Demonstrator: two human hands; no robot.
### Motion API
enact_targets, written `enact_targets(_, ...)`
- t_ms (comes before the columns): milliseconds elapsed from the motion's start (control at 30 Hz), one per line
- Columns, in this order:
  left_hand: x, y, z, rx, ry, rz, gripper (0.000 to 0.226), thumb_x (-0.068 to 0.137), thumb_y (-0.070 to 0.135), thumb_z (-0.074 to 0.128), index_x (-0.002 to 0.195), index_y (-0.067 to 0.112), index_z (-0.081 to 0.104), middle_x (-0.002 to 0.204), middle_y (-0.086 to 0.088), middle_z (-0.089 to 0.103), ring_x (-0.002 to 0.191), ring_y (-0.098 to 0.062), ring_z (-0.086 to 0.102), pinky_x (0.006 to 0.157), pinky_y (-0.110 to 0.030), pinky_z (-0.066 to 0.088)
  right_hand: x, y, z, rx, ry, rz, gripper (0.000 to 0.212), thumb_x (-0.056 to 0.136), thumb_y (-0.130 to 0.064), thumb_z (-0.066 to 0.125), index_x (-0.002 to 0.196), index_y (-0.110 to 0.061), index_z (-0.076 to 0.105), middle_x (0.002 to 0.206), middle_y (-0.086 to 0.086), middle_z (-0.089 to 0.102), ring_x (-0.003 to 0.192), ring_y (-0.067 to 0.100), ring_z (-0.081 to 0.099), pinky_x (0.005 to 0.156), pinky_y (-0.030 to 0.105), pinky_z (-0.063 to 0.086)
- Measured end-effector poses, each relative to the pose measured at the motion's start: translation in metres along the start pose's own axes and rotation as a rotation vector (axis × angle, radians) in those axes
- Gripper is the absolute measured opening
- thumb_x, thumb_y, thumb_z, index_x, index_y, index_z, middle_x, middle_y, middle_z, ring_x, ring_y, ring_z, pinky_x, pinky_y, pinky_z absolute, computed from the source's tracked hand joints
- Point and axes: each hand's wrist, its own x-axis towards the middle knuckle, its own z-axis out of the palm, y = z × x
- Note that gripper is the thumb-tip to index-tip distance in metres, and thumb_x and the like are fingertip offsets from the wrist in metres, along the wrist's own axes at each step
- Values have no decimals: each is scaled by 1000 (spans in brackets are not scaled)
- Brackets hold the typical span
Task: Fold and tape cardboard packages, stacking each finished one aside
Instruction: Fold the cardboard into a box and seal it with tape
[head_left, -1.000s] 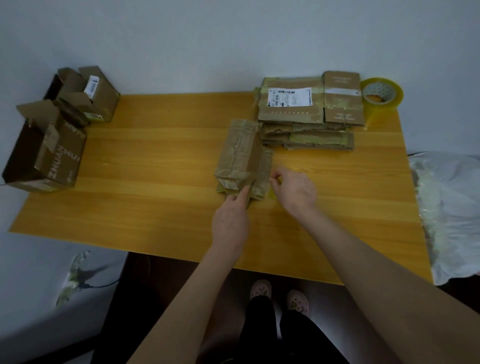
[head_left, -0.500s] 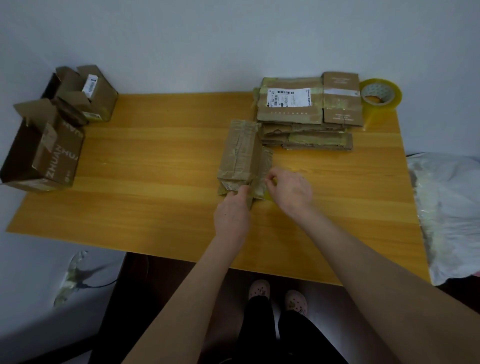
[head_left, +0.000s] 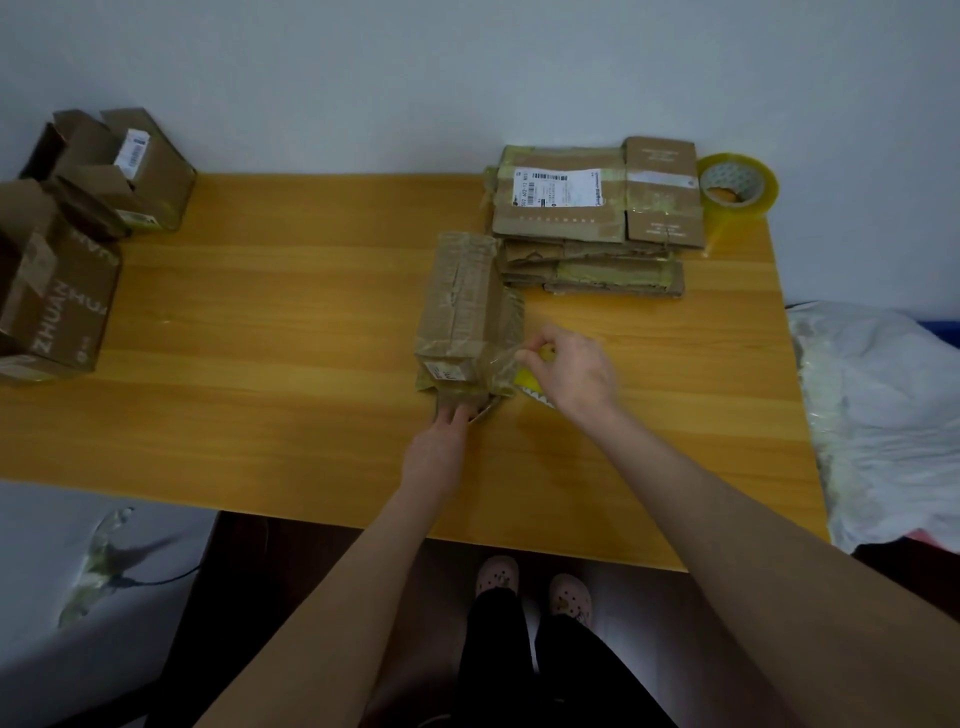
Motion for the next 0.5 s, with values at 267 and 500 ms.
enact_targets(267,-3,12,-44,-103,816,374,25,90,12,52,108,5,68,106,-12,63,101,-26,56,88,-34,46,0,3,4,-20,-11,-21,10,95,-39,55,99,-31,59,76,-5,57,51,9,49,44,23,33)
enact_targets(500,31,-2,-47,-157,575,290,36,77,-6,69,106,16,74,119,-4,67,118,-25,59,91,-37,54,-2,24,-8,-199,-54,-32,17,98,-36,50,106,-26,61,76,-3,55,66,17,51,43,25,26)
